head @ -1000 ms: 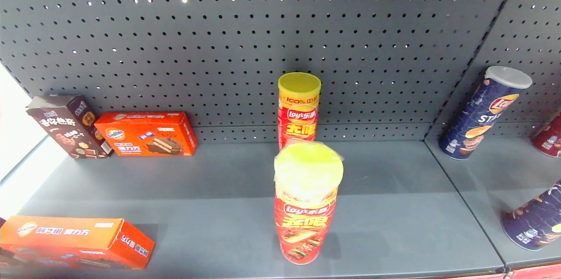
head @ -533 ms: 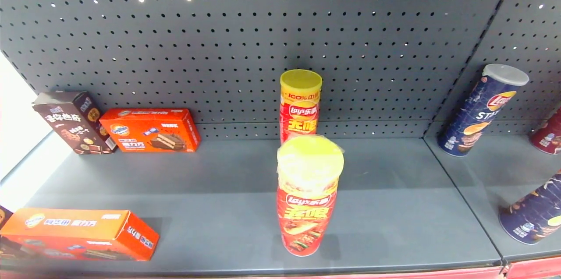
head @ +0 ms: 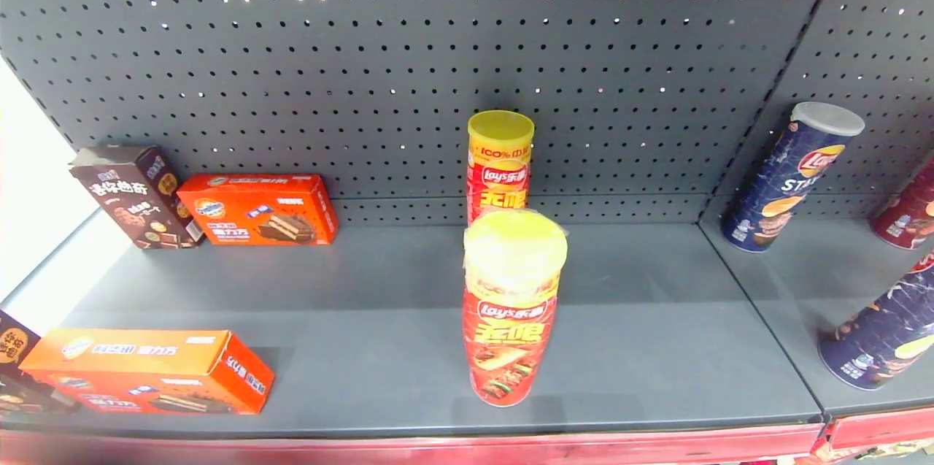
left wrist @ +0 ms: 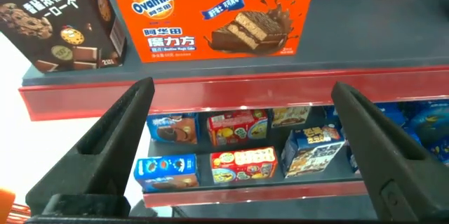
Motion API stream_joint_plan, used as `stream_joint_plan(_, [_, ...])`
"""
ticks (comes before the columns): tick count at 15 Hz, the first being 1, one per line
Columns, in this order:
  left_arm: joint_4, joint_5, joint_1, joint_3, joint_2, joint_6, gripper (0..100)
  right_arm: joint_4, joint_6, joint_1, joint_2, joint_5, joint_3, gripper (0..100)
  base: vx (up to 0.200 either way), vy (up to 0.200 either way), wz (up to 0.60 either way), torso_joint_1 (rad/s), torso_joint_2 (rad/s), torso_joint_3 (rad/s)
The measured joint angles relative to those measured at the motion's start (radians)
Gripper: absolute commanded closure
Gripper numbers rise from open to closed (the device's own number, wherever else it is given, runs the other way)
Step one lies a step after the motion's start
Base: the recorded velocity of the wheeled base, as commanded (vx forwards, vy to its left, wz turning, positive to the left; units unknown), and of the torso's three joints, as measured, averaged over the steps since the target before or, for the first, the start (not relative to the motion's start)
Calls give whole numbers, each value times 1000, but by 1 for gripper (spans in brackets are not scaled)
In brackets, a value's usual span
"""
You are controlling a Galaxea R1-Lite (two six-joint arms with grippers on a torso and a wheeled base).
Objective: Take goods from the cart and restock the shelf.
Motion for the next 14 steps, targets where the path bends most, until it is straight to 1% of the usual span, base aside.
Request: stream_joint_plan(14, [0, 1, 0, 0, -1, 2, 0, 0, -1, 0, 0, 0, 0, 0, 0, 0, 0, 0, 0, 0])
